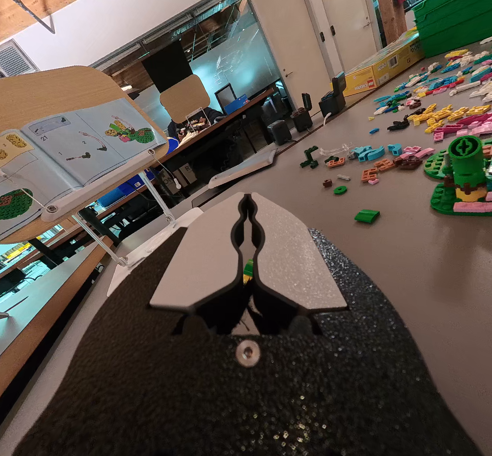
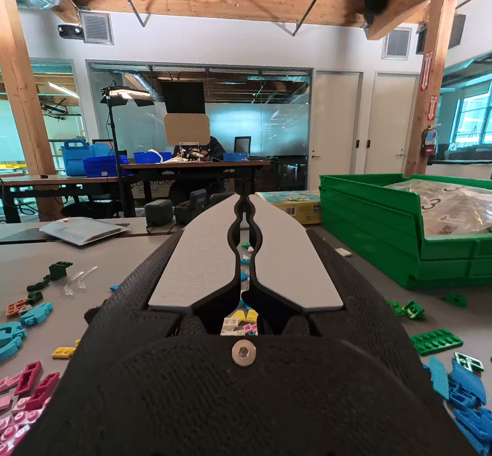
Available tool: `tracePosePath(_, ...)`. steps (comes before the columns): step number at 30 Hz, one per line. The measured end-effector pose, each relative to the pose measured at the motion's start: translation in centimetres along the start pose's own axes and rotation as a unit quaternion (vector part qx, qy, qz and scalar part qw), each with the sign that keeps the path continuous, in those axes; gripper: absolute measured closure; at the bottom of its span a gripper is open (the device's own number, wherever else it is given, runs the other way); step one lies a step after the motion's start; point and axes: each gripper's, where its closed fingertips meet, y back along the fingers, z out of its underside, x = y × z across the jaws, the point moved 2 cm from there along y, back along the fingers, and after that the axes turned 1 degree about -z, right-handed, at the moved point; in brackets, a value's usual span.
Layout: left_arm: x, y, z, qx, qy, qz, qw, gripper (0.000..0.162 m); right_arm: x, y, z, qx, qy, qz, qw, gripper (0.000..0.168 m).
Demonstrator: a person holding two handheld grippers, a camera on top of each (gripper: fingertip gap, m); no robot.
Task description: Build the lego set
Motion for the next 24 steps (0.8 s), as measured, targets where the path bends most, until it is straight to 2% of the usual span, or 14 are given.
tracePosePath(6,0.08,0.02,-0.06,-0.001,0.008,0.005,1.0,0.162,0.74,-0.08,0.32,-0.01,-0.037,0.007,0.999,0.168)
tracePosePath(24,0.41,-0.08,0.03,-0.01,0.009,0.014,1.0,0.162,0.04,-0.17,0.35,-0.011,-0.033,-0.014,0.999,0.168)
